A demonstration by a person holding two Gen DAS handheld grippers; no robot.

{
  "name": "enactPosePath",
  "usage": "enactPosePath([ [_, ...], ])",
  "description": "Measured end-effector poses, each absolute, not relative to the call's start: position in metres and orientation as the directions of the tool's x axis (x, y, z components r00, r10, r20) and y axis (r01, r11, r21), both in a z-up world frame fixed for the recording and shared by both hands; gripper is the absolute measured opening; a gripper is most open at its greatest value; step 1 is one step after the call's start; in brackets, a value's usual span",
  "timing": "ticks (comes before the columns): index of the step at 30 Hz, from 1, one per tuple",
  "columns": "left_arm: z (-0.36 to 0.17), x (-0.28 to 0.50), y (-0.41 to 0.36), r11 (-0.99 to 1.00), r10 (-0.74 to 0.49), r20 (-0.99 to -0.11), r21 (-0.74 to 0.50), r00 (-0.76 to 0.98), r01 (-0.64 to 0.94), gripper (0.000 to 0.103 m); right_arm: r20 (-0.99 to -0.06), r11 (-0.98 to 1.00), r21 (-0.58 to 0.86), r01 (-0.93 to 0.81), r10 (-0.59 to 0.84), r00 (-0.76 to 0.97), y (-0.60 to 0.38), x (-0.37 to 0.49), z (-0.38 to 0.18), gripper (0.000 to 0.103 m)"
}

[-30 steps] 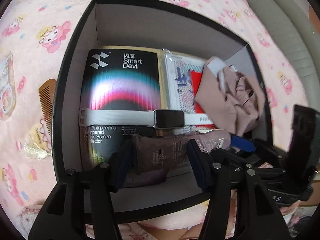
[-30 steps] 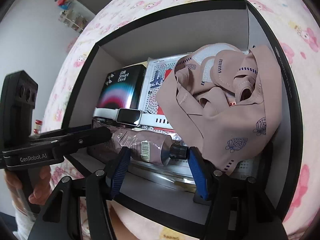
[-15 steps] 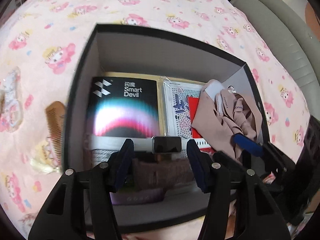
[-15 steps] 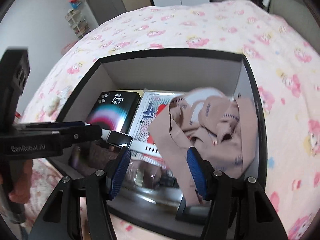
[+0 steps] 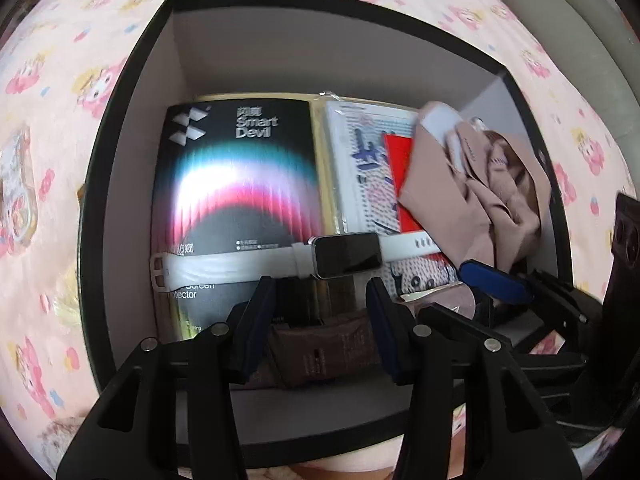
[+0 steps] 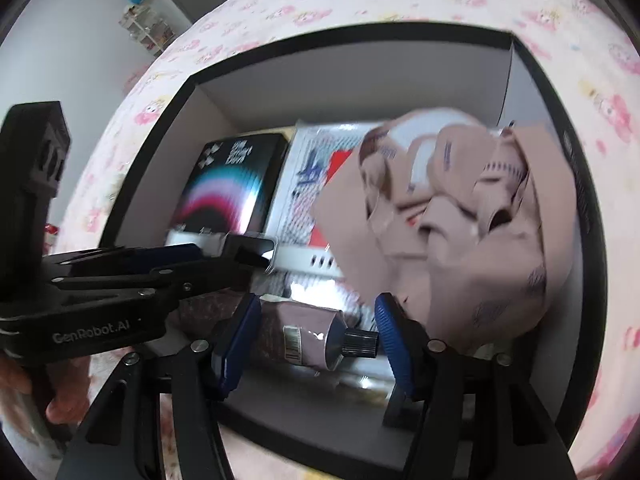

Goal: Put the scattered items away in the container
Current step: 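Lower the grey tube into the box and open the left gripper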

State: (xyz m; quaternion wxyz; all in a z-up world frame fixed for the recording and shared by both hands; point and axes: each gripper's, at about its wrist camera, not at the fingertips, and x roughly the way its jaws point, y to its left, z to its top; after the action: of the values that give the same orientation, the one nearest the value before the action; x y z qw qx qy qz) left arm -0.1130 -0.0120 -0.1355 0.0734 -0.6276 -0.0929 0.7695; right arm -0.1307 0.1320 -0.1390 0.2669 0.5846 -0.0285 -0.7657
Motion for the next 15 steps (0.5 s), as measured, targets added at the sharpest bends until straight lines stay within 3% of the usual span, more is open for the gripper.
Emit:
enactPosePath([
  [5, -0.12, -0.109, -0.01, -0.964, 0.26, -0.931, -0.264, -0.255, -0.019, 0.048, -0.855, -0.855, 0.393, 0.337, -0.475, -0.209, 0.145, -0.13, -0.13, 0.056],
  [9, -0.124, -0.123, -0.014, -0.959, 0.272, -0.923, -0.285, -0.27, 0.007, 0.048, -0.849, -0.887, 0.301, 0.352, -0.417, -0.325, 0.142, -0.133, -0.12, 0.056],
  [15, -0.134, -0.131, -0.005, -0.968, 0.239, -0.94, -0.251, -0.245, 0.022, 0.047, -0.885, -0.888, 0.26, 0.379, -0.376, -0.273, 0.133, -0.132, -0.136, 0.056],
])
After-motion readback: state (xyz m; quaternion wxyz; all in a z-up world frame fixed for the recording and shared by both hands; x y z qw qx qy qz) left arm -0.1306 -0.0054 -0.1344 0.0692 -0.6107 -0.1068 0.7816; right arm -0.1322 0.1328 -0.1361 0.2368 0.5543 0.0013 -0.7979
